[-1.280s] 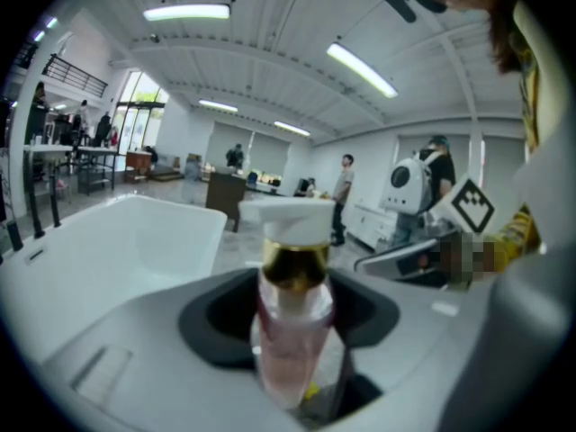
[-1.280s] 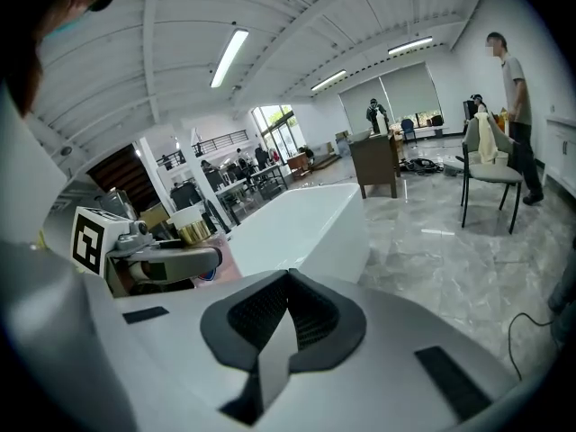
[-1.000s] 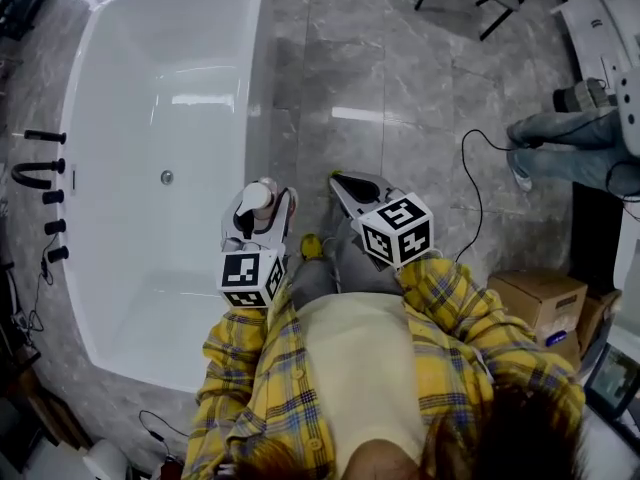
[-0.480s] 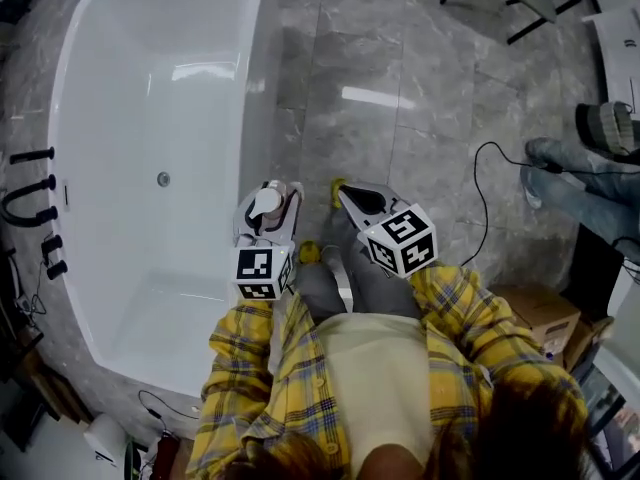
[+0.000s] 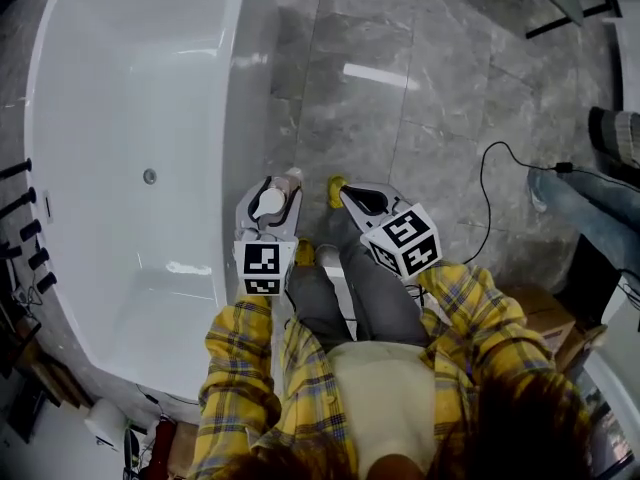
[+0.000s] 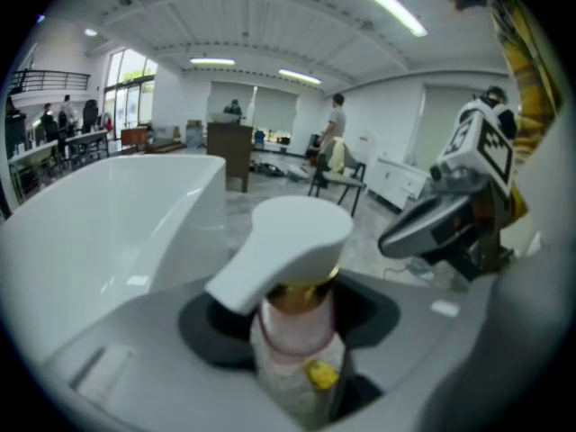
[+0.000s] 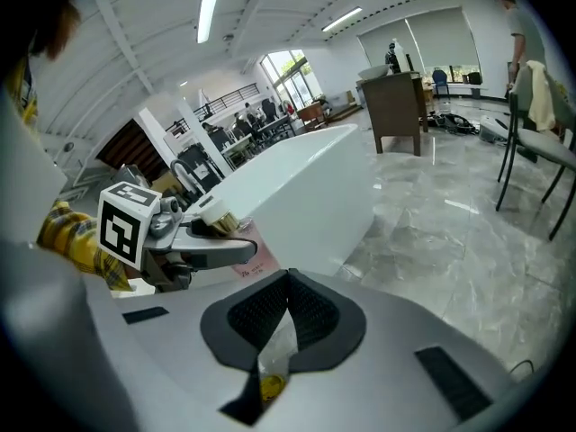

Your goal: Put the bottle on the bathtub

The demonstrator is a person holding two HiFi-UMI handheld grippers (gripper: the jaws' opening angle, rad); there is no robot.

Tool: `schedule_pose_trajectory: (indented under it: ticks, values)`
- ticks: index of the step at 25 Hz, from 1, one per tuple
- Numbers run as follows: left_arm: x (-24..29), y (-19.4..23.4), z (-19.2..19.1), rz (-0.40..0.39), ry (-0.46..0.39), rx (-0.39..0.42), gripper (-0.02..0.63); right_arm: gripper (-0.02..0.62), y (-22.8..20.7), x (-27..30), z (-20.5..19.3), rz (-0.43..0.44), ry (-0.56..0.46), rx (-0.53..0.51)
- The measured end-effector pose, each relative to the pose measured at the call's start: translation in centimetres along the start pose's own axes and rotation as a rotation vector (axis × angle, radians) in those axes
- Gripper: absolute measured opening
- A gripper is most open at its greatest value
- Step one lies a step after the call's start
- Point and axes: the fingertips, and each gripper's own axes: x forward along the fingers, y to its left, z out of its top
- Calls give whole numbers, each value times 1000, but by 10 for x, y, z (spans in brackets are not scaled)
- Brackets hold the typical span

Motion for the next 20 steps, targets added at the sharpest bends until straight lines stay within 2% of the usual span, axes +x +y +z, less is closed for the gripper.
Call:
schedule_pose_trajectory:
  ticks: [4,9,20]
  values:
    - [29,3,-15,3,35,13,219,14,-16,19,-14,2,30,-17]
    - [67,13,-39,9,64,-29,219,14,-35,48,-34,2,55,-5]
    - [146,43,-113,38,129,-23,219,14,-82,107,-70,-56,58,6]
